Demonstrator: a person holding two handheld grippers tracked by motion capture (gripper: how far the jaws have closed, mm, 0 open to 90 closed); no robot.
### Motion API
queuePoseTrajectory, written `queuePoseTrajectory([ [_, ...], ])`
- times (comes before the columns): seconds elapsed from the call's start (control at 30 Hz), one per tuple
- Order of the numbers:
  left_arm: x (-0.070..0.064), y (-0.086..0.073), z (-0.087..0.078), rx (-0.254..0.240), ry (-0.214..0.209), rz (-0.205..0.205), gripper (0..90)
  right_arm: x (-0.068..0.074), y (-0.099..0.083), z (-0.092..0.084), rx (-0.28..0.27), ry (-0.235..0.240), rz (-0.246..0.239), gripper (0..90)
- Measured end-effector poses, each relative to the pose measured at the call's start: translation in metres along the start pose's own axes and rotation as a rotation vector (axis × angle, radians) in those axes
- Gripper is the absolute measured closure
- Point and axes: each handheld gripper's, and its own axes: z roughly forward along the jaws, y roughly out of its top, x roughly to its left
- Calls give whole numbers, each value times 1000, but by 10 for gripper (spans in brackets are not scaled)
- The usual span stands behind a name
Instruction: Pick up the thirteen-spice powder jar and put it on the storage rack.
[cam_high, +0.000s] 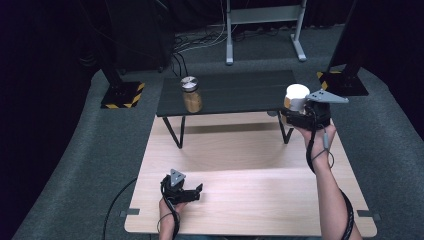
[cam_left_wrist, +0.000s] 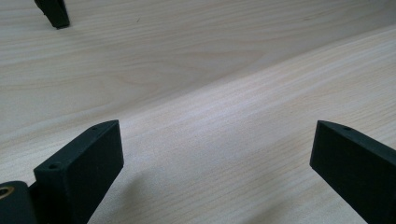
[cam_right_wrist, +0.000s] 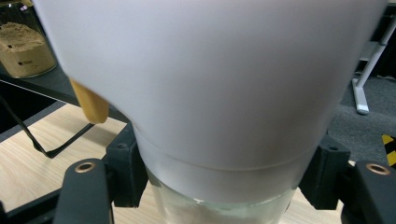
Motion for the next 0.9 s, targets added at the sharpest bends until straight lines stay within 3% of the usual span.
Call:
queuePoseTrajectory([
  [0.9,0,-1,-1,-7,-2,5,23,-4,13,6,1,-23,-3,299],
])
